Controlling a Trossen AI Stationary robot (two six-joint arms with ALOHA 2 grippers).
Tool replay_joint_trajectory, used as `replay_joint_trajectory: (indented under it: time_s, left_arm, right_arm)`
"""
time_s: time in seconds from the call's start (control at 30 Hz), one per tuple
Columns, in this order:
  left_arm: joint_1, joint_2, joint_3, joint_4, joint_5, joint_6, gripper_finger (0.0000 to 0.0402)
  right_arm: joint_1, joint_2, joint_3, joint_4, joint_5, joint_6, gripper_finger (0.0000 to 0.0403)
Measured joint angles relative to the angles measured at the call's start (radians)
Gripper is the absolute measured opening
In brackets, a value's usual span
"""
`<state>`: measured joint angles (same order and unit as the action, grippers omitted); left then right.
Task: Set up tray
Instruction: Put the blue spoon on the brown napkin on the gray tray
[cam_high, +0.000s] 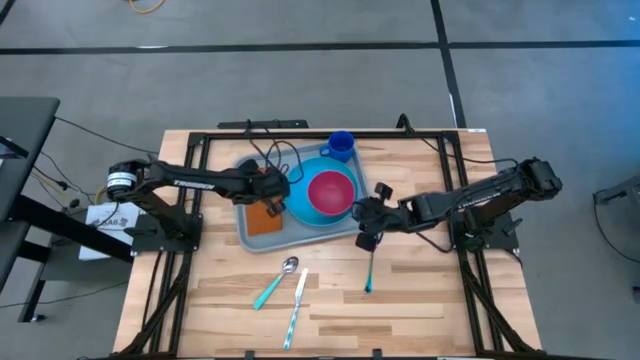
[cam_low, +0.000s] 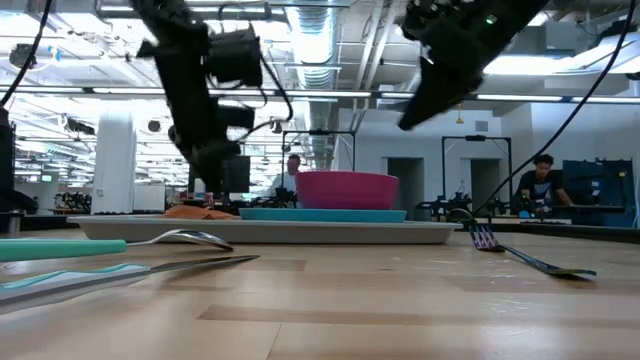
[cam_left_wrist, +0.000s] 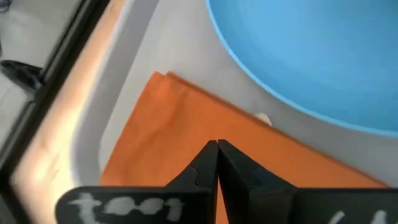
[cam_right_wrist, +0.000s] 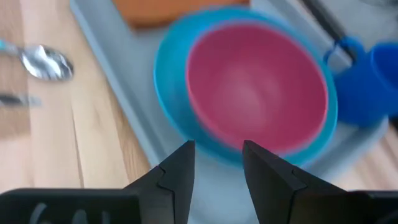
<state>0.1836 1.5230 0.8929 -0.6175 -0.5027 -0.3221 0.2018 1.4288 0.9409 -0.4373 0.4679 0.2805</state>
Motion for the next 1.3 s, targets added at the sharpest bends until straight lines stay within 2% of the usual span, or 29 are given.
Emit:
replay_joint_trajectory:
  time_s: [0.13,0.33,0.5,0.6,0.73,0.8,0.93,1.1,1.3]
  left_arm:
    - [-0.078,-0.013,0.124,-0.190,0.001,-0.026,0.0000]
    - [-0.243,-0.066,0.283,-0.294,0.010,-0.072,0.0000]
    - [-0.433,-0.159,0.349,-0.401,0.020,-0.248,0.0000]
    - [-0.581,-0.214,0.349,-0.473,-0.039,-0.383,0.0000]
    - [-0.792,-0.245,0.334,-0.571,-0.234,-0.655,0.0000]
    - [-0.892,-0.249,0.305,-0.563,-0.304,-0.757,0.0000]
    - [-1.038,-0.230,0.204,-0.482,-0.364,-0.939,0.0005]
    - [-1.108,-0.170,0.070,-0.295,-0.350,-0.990,0.0039]
    - [-1.063,-0.062,0.027,-0.235,-0.313,-0.921,0.0097]
  right_arm:
    - [0.021,0.000,0.000,-0.176,-0.002,0.142,0.0127]
    - [0.062,0.000,0.000,-0.381,-0.060,0.384,0.0127]
    - [0.128,0.000,0.000,-0.424,-0.115,0.420,0.0127]
    - [0.184,0.000,0.000,-0.421,-0.166,0.407,0.0127]
    - [0.257,0.000,0.000,-0.413,-0.169,0.418,0.0127]
    - [0.293,0.000,0.000,-0.413,-0.140,0.442,0.0127]
    - [0.341,0.000,0.000,-0.410,-0.122,0.445,0.0127]
    - [0.343,0.000,0.000,-0.334,-0.108,0.445,0.0127]
    - [0.293,0.000,0.000,-0.251,-0.116,0.426,0.0127]
